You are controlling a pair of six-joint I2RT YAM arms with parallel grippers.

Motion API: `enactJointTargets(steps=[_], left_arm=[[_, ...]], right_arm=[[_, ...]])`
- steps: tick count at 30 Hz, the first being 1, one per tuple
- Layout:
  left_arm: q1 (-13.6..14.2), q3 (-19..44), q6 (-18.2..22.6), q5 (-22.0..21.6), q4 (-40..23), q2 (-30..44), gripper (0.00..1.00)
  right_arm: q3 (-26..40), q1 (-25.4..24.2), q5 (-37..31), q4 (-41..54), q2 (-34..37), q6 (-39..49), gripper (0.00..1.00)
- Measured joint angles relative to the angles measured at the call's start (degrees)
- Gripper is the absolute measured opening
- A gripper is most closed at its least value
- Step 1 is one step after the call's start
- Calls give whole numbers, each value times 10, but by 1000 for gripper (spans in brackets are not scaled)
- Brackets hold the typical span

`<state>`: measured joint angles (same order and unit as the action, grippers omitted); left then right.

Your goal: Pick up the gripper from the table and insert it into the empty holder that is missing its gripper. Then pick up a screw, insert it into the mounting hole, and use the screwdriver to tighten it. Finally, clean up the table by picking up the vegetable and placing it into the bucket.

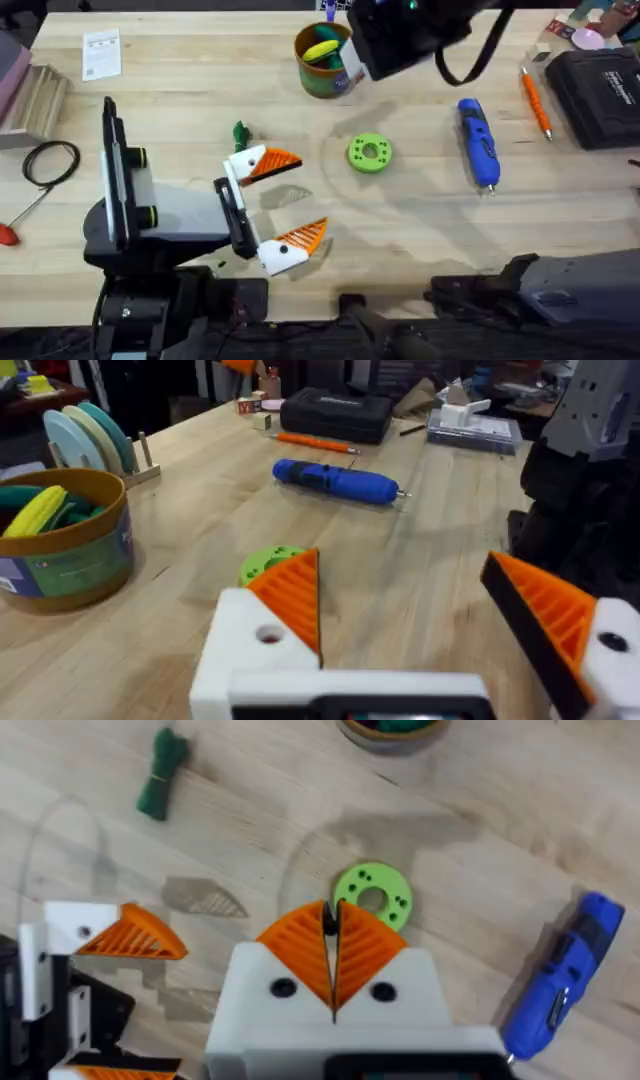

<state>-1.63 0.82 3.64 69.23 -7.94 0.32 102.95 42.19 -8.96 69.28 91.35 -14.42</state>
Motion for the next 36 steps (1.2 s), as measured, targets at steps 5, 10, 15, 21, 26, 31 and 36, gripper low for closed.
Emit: enactJointTargets(steps=[5, 10, 15, 21, 26, 31, 36], left_arm=[[0, 0, 0, 0, 0, 0, 986], [0, 0, 0, 0, 0, 0, 985], [0, 0, 0, 0, 0, 0, 985], [0, 0, 0, 0, 0, 0, 985], [0, 0, 0, 0, 0, 0, 985], [0, 0, 0, 0, 0, 0, 985], [0, 0, 0, 0, 0, 0, 987]], right_arm=[[37, 44, 0, -4, 0, 56, 6], [43, 112, 10, -23, 0, 137, 6], [43, 163, 51, -61, 0, 230, 6], [44, 181, 90, -88, 5, 318, 6], [44, 181, 128, -89, 34, 399, 6], [44, 182, 133, -87, 47, 439, 6], [44, 182, 134, -72, 60, 466, 6]])
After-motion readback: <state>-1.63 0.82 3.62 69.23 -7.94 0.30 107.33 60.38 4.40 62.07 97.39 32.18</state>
